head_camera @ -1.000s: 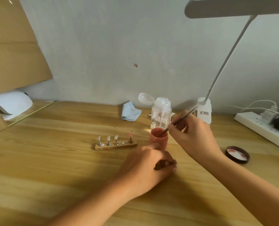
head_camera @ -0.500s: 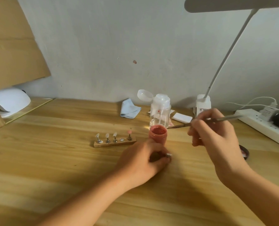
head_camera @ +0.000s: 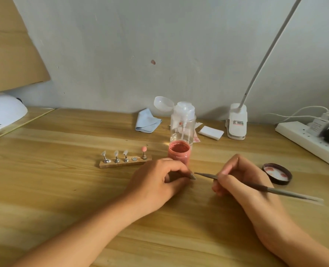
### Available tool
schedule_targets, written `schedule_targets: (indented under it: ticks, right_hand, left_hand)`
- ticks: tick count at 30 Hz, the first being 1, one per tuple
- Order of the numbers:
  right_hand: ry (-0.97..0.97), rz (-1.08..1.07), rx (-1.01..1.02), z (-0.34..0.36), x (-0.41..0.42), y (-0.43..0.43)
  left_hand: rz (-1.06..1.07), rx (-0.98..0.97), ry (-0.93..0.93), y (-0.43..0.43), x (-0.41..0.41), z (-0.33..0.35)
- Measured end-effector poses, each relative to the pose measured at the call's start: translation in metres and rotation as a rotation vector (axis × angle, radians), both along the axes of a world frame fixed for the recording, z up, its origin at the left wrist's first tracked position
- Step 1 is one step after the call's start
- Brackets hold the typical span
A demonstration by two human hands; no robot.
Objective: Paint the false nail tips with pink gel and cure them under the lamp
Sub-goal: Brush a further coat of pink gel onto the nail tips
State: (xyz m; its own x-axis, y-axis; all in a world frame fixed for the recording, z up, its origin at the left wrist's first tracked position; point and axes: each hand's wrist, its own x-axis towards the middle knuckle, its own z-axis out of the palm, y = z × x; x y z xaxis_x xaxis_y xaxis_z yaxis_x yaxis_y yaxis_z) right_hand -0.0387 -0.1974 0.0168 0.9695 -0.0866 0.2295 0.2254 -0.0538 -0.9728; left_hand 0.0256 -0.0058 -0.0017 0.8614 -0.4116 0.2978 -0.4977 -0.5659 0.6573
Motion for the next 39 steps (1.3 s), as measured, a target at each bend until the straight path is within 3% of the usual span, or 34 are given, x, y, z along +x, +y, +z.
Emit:
schedule_targets:
  ticks: [9,20,24,27,30,35,39]
  right_hand:
    - [0.002,0.016,-0.116,-0.0015,0.0008,0.0027]
    - [-0.021,-0.059,-0.069,-0.0017,0.0003,0.001]
    - [-0.071,-0.135,0.045,-0.0052,0.0026,-0.0044]
    - [-0.149,-0.184,0.003,-0.0072,0.0032,-0.004]
    - [-0.173,-0.223,-0.04,-0.0077,0.0035,-0.0024]
    - [-0.149,-0.182,-0.083,-0.0078,0.0041,-0.0008]
    - [-0.231,-0.136,-0.086,-0.0062,-0.0001,0.0024]
  left_hand:
    - [-0.016,-0.035,0.028,-0.0003,0.0006,0.0]
    - [-0.01,-0.08,0.053,0.0006,-0.0016,-0.0008]
    - [-0.021,-0.2,0.005,0.0003,-0.0067,0.0006]
    - [0.058,-0.351,-0.101,0.0027,-0.0076,0.0025]
    - [0.145,-0.446,-0.088,0.0058,-0.0051,0.0025]
    - [0.043,-0.353,0.101,0.0014,-0.0036,0.0008]
    - [-0.043,-0.276,0.086,-0.0013,-0.0033,0.0012]
